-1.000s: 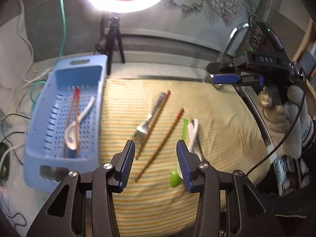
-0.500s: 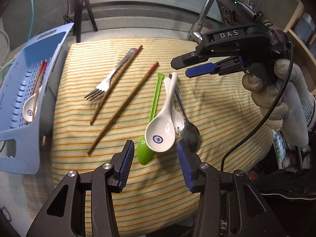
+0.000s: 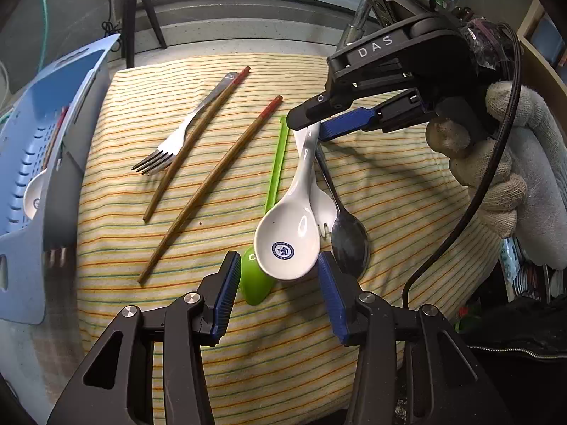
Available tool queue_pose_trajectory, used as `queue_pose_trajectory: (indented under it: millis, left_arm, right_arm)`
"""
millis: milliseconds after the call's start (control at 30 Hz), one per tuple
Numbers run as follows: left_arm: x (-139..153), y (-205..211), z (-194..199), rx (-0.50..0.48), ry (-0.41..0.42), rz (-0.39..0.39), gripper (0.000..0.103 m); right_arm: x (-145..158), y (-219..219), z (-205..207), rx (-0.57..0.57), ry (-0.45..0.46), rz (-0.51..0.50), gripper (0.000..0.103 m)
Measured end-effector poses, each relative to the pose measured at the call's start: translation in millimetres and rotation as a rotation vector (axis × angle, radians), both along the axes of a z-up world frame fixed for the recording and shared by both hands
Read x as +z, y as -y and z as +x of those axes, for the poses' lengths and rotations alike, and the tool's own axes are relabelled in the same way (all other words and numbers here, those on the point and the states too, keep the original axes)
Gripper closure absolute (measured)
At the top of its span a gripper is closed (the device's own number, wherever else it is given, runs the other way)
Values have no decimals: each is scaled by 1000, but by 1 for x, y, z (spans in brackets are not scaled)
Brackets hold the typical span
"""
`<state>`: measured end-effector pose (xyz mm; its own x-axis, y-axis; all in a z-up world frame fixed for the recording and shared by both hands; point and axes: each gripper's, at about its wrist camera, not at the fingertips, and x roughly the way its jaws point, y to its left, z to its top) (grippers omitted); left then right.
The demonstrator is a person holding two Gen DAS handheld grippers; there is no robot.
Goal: Organize utensils
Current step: 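Grasp the second white ceramic spoon by its handle with the right gripper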
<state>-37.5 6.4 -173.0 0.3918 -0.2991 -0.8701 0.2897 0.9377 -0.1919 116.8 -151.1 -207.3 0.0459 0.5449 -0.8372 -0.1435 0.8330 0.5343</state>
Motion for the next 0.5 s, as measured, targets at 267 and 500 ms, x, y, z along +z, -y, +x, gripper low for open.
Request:
queue_pose_trajectory:
  millis: [267, 500]
  left_arm:
    - [-3, 2, 4, -12, 6, -14, 59]
    - [-4, 4, 3, -20, 26, -18, 60]
  right_arm:
    - [-1, -4, 3, 3, 6, -45, 78]
    - [1, -8, 3, 12, 13, -56, 83]
